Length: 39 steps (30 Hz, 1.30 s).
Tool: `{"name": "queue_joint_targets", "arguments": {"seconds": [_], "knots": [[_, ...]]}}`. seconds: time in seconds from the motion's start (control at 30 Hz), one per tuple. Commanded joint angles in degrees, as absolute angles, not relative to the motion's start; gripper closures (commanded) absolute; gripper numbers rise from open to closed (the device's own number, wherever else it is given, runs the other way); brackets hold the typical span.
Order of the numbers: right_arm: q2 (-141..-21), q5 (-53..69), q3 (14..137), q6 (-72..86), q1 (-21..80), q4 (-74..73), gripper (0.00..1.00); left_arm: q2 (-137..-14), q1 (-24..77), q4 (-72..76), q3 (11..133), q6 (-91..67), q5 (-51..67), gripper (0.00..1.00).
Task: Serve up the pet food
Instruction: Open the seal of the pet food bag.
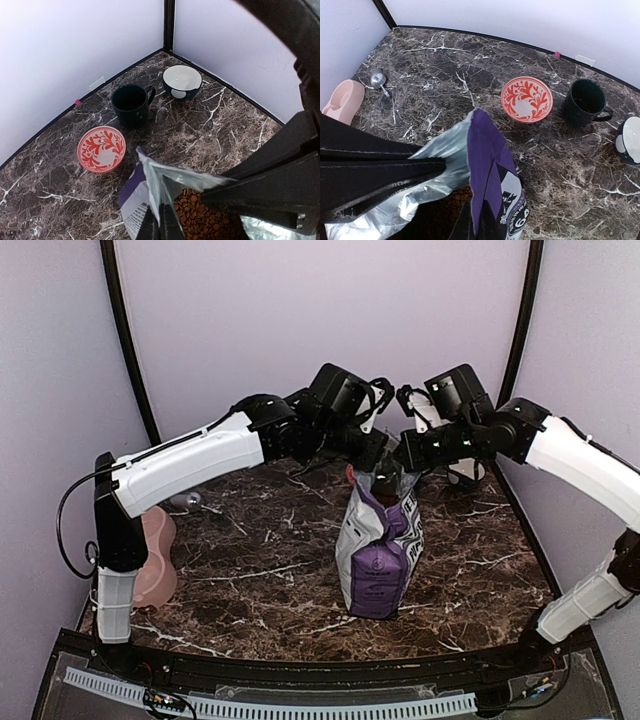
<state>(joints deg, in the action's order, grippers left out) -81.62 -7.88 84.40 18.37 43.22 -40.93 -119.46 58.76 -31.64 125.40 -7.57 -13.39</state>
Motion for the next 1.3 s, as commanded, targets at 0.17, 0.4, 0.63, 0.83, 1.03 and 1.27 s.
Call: {"name": "queue_joint_targets", "arguments": {"seconds": [0.17,0.4,0.63,0.83,1.03,1.27], "knots": [[-72.3,-15.2,85.0,16.6,40.5,-46.3,1.00,-119.3,58.3,-38.7,126.3,-3.2,-24.5,1.00],[-69.4,-16.8,82.6,17.8,39.5,-48.1,1.00,-118.0,58.0,-43.1,126.3,-2.0,-33.8,1.00],[-68.1,-16.7,81.4,18.6,39.5,-48.4,1.00,-117.6,57.3,-44.8,124.6,-1.6,-39.6,0.97],[-67.2,-15.1,80.3,19.0,39.5,-47.6,1.00,-117.2,57.0,-45.9,125.1,-3.9,-37.4,0.89],[-66.3,-11.8,78.7,19.2,39.5,-45.3,1.00,-116.0,57.1,-48.8,127.6,-8.5,-26.5,0.61],[-65.3,-8.4,77.5,19.6,39.5,-43.3,0.76,-114.3,57.7,-54.5,130.6,-13.2,-13.9,0.27]]}}
